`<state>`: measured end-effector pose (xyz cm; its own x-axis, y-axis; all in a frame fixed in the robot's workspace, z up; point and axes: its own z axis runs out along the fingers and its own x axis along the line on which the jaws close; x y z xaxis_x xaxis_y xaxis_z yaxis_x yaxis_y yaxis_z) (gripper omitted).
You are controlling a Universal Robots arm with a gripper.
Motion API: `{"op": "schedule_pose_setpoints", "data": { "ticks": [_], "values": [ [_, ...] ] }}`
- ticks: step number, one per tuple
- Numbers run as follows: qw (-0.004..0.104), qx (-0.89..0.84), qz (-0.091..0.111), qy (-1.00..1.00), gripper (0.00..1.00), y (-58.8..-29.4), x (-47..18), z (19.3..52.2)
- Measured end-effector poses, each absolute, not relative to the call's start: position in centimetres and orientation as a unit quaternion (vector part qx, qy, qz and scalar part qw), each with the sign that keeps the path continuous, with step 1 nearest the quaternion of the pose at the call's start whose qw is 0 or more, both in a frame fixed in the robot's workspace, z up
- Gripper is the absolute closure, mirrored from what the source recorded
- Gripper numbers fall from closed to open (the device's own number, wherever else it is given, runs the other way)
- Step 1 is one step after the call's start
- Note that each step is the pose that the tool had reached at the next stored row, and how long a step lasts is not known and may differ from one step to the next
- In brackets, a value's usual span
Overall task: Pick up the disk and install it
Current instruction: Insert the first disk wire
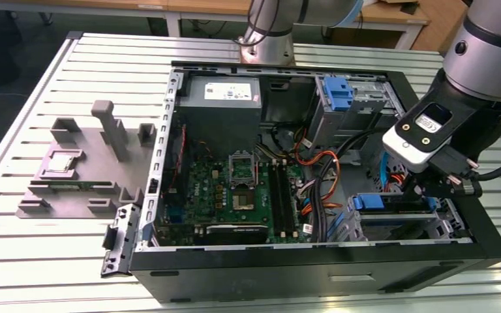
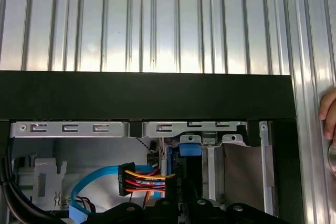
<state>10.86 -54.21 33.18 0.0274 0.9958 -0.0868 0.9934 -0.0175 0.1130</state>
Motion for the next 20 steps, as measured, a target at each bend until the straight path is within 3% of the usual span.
{"op": "schedule_pose_setpoints", "data": {
  "ticks": [20],
  "values": [
    [0.071,0.722,0.008,0.688,0.84,-54.22,10.96,33.21]
  ]
}}
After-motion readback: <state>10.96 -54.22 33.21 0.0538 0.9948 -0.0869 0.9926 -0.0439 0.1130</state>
